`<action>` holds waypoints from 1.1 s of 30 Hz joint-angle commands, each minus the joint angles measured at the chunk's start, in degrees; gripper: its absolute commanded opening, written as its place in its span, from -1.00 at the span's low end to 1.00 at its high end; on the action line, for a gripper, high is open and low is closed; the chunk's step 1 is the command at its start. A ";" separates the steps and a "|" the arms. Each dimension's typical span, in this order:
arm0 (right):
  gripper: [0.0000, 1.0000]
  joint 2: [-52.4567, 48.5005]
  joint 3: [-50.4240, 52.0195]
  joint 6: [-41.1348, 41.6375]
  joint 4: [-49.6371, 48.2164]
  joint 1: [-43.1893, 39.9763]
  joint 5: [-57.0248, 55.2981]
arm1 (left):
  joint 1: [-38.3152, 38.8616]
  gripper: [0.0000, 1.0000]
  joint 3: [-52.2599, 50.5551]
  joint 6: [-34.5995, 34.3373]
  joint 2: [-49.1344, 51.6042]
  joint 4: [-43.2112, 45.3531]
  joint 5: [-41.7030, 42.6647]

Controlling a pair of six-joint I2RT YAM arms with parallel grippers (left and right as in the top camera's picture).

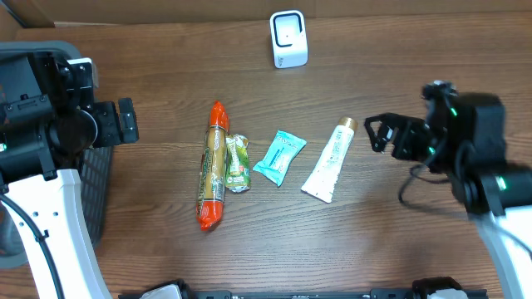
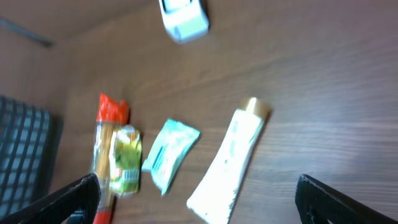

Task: Scan the item barcode
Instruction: 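Move the right gripper over the white tube and grasp it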

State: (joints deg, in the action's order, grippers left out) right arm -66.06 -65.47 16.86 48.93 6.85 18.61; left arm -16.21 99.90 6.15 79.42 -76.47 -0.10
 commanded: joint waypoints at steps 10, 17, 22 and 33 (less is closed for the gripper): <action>0.78 -25.64 -1.75 -0.17 -0.37 0.61 16.26 | 0.11 0.99 0.44 0.90 -0.02 0.22 -0.50; 0.68 -35.26 -1.64 -0.22 -1.03 2.75 13.62 | 0.11 0.99 0.44 0.92 -0.02 0.22 -0.50; 0.66 -38.27 -0.24 1.11 -2.08 4.61 7.93 | 0.11 0.99 0.44 0.92 -0.02 0.20 -0.50; 0.16 -38.53 7.02 3.26 -13.18 6.62 4.35 | 0.11 0.99 0.44 0.92 -0.02 0.22 -0.50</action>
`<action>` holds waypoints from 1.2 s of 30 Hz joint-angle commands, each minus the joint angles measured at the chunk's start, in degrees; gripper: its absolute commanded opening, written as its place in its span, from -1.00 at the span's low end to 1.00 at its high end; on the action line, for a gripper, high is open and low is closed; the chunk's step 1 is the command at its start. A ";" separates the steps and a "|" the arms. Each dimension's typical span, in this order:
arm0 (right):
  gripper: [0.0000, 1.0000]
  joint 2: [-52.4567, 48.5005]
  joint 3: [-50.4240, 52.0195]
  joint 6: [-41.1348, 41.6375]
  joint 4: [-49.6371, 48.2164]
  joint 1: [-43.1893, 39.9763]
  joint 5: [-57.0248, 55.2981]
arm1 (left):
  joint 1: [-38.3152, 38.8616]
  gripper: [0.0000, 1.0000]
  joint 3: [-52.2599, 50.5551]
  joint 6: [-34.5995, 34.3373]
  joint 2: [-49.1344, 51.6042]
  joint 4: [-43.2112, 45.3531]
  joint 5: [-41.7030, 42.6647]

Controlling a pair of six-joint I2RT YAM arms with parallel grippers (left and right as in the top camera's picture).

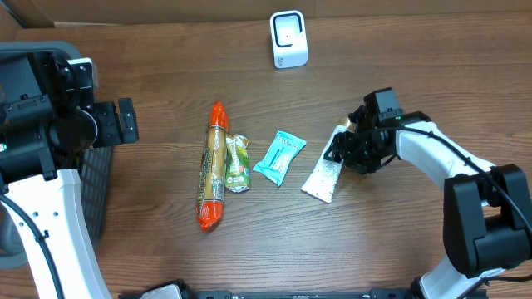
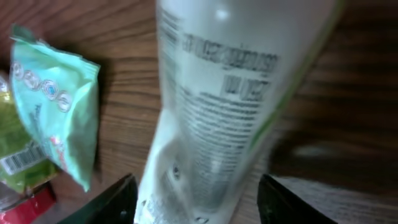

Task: Scan the item barcode
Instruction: 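Move the right gripper over the white tube and grasp it, then lift the white tube upright with the right gripper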

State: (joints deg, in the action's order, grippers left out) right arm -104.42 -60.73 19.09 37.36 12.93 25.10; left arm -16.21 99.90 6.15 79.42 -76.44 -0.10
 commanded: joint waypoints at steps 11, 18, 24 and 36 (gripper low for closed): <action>-0.58 -0.17 5.99 0.09 -9.55 1.16 -2.19 | 0.11 0.99 0.44 0.92 -0.02 0.20 -0.50; -0.87 -0.17 -2.01 -12.46 -3.23 1.16 -2.16 | 0.11 0.99 0.44 0.92 -0.02 0.20 -0.50; -0.87 -0.17 -7.17 -22.45 5.55 2.10 -8.87 | 0.11 0.99 0.44 0.92 -0.02 0.20 -0.50; 0.01 -0.20 -6.88 -25.07 9.66 1.44 -10.19 | 0.11 0.99 0.44 0.92 -0.02 0.20 -0.50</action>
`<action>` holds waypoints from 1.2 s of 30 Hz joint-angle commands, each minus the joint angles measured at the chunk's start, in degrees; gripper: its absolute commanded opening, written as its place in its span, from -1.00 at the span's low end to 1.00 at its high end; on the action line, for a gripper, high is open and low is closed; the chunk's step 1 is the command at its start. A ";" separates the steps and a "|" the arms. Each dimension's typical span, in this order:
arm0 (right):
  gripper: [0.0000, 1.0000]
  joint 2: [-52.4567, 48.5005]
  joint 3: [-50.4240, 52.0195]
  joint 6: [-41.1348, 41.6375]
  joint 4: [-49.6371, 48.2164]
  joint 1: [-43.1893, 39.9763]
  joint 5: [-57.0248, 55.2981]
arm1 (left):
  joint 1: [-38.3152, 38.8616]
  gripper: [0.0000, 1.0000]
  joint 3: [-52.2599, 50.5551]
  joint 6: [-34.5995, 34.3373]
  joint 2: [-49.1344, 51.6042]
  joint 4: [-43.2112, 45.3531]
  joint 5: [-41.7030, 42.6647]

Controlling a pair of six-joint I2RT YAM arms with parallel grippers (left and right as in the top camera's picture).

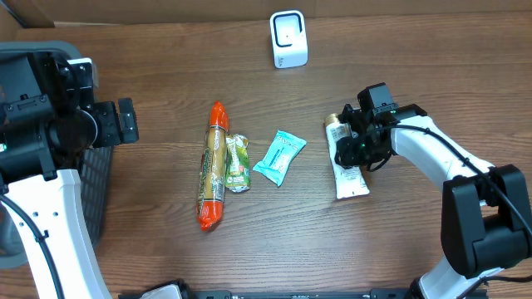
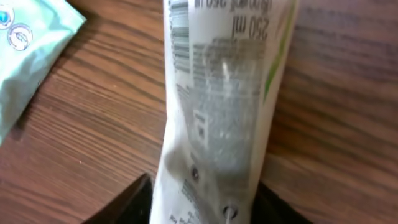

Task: Scan the item barcode
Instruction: 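Lift the white tube upright with the right gripper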

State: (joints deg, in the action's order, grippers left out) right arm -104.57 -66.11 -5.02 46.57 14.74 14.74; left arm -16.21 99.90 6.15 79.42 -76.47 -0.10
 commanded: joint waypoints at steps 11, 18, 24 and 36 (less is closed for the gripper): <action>0.15 -0.04 7.78 4.22 -3.30 -5.16 15.04 | 0.11 0.99 0.44 0.92 -0.02 0.22 -0.50; 0.06 -0.04 11.82 13.49 -13.05 -5.07 14.99 | 0.11 0.99 0.44 0.92 -0.02 0.22 -0.50; -0.62 0.02 11.50 13.57 -17.92 -5.07 18.03 | 0.11 0.99 0.44 0.92 -0.02 0.22 -0.50; -0.74 8.24 1.79 4.39 -1.68 -5.49 32.24 | 0.11 0.99 0.44 0.92 -0.02 0.22 -0.50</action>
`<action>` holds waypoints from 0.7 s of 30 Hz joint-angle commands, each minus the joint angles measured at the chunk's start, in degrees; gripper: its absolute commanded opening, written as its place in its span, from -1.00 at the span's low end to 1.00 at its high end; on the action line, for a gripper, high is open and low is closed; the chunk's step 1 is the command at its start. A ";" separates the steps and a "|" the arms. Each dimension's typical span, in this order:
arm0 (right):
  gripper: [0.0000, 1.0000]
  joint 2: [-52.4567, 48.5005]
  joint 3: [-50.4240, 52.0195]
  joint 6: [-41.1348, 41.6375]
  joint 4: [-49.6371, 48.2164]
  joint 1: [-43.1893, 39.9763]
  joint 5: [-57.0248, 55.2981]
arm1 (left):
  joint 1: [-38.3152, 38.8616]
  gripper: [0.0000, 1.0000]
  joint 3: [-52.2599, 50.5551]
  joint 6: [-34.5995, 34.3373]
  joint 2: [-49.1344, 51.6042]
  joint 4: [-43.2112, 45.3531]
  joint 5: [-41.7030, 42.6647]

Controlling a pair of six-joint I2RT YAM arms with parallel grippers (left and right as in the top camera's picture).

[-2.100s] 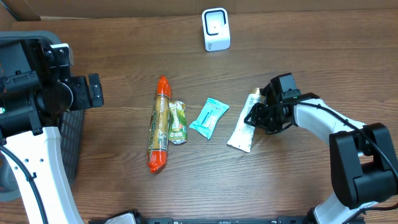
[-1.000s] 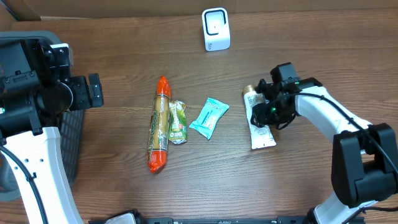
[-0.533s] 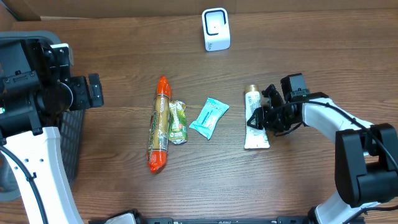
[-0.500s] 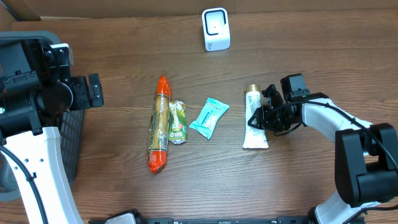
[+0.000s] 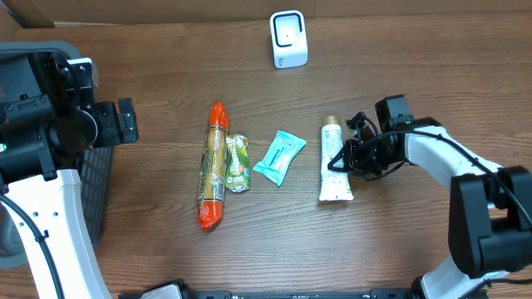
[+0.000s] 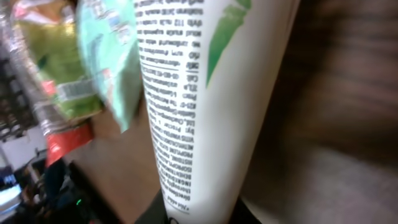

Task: Scan the item barcode
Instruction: 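Lift the white tube upright with the right gripper, then hold the tube's barcode side in front of the white scanner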

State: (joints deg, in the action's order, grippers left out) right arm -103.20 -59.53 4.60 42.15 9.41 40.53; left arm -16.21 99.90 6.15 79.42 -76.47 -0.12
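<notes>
A white tube [image 5: 334,170] with a gold cap lies lengthwise, cap toward the far side, right of the teal packet. My right gripper [image 5: 343,158] is shut on its middle from the right. In the right wrist view the tube [image 6: 205,93] fills the frame, black print and a green mark facing the camera, and the right gripper [image 6: 196,214] pinches it at the bottom edge. No barcode shows on that face. The white scanner [image 5: 288,39] stands at the far middle. My left gripper [image 5: 126,121] hangs at the left edge, away from everything.
Left of the tube lie a teal packet [image 5: 279,155], a green packet [image 5: 238,163] and a long orange-ended roll [image 5: 214,164]. A black basket [image 5: 98,187] sits at the left under the left arm.
The tube has shifted slightly left and now lies straighter, its flat end nearer the front. My right wrist has turned, so its camera now looks along the tube toward the packets.
My right gripper first hung open to the right of the tube, which lay slanted. Then its jaws were down on either side of the tube. Then it was shut on the tube, swung cap to the far left. Now the tube lies straight, still gripped.
</notes>
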 commanded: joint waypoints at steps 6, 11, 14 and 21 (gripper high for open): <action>-0.79 15.21 -6.45 -9.44 7.72 -0.17 12.57 | 0.11 0.99 0.44 0.92 -0.02 0.22 -0.48; -0.81 21.84 -6.56 -9.42 7.10 -0.17 16.48 | 0.11 0.99 0.44 0.90 -0.02 0.22 -0.48; -0.81 24.76 -6.56 -9.38 6.14 -0.17 19.41 | 0.11 0.99 0.44 0.92 -0.02 0.22 -0.48; -0.83 26.58 -6.56 -9.18 5.77 -0.15 22.75 | 0.11 0.99 0.44 0.92 -0.02 0.22 -0.48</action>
State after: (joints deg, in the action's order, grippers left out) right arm -78.17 -64.03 -3.68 48.60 9.41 58.57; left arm -16.21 99.90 6.15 79.42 -76.47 -0.10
